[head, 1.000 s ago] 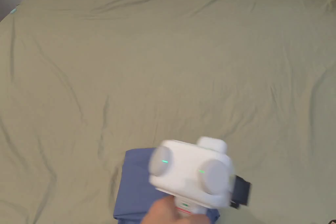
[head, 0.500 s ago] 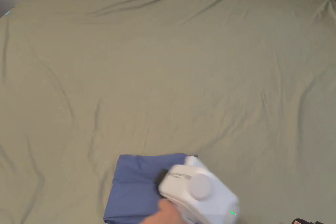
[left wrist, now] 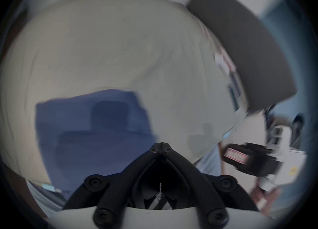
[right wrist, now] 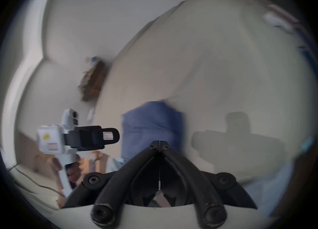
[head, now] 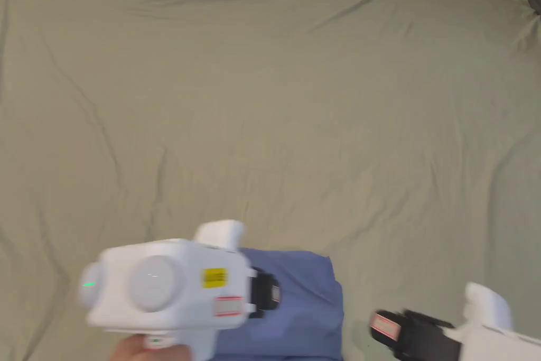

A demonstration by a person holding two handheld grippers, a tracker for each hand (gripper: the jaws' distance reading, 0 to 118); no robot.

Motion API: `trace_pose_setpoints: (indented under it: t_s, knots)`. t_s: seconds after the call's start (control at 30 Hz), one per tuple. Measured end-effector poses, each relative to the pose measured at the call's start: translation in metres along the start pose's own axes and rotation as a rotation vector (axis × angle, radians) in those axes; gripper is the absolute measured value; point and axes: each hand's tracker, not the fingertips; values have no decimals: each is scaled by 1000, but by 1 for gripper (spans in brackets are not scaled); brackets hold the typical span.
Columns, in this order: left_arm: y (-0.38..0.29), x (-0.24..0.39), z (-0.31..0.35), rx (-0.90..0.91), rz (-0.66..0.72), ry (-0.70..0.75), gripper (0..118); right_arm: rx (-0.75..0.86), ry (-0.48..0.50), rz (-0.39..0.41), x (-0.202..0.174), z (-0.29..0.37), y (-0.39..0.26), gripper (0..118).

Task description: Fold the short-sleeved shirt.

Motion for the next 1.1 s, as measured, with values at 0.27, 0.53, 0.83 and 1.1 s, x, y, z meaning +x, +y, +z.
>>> trace_pose_setpoints:
  t_s: [0.27, 0.53, 0.83, 1.1]
  knots:
    - [9, -123, 7, -60, 153, -181, 0, -328, 451, -270, 57, -141, 11, 0]
    - [27, -134, -33, -154, 99, -251, 116, -318, 460, -401, 98, -149, 0, 0]
    - [15, -135, -80, -236, 174, -328, 42, -304, 351, -360, 76, -134, 6, 0]
    - [43, -183, -18, -192, 195, -316, 20, -133, 181, -201, 52, -56, 39, 0]
